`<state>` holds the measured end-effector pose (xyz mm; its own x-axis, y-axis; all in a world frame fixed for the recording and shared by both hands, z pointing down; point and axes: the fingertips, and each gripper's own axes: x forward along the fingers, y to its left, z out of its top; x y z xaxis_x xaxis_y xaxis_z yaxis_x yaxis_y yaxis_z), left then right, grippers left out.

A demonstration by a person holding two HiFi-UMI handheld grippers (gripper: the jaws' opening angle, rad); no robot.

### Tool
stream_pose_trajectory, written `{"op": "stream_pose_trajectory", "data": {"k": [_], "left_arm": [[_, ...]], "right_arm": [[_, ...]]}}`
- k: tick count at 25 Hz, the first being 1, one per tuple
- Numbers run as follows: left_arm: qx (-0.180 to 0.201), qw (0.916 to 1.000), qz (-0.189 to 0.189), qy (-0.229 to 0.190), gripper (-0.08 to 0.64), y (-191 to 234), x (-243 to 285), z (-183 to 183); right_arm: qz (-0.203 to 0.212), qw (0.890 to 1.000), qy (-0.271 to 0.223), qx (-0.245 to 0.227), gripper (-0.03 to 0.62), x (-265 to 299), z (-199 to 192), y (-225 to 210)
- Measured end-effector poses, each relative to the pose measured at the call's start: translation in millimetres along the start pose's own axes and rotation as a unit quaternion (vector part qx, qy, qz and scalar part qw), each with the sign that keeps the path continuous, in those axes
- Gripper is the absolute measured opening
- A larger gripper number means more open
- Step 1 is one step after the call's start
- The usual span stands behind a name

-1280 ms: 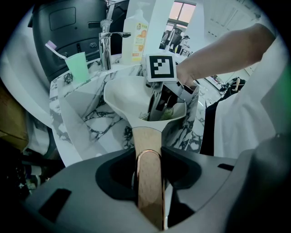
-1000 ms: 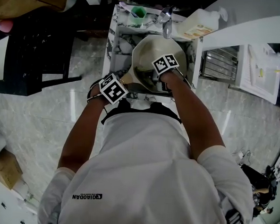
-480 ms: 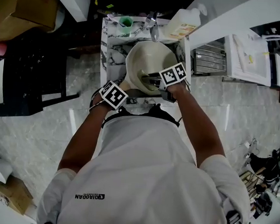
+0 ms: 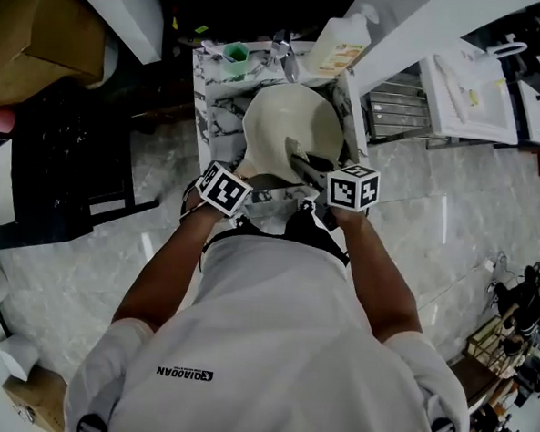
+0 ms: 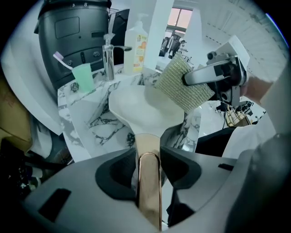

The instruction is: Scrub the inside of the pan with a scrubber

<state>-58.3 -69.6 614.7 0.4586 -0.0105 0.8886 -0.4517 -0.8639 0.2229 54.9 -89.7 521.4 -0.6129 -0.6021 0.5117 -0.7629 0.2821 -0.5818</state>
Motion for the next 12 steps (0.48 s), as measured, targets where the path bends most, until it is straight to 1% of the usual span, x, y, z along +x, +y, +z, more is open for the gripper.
{"op": "stream_pose_trajectory", "data": {"k": [3,5,7,9,11,12], "left_arm": [[-0.001,0.9993,-0.004,-0.038,0.179,-3,-23,10],[-0.007,0.9974,-0.002,-0.072,0.179,-8,-45,20],[-0.015,0.9944,0.002,-0.105,0.178,-17,-65,29],[-0.019,0.9888,0.010,-0.148,0.176,-28,-80,41],[-0.022,0.9809,0.017,-0.193,0.170,-45,-91,52],[-0.024,0.9777,0.017,-0.208,0.150,-55,-95,55]], "right_arm": [[-0.016,1.000,-0.024,0.000,0.086,-18,2,5],[-0.028,0.999,-0.035,-0.012,0.087,-31,3,7],[-0.042,0.997,-0.056,-0.028,0.086,-47,6,6],[-0.046,0.995,-0.083,-0.037,0.087,-64,11,6],[-0.031,0.994,-0.104,-0.034,0.087,-82,12,11],[-0.020,0.993,-0.111,-0.031,0.086,-91,11,15]]}}
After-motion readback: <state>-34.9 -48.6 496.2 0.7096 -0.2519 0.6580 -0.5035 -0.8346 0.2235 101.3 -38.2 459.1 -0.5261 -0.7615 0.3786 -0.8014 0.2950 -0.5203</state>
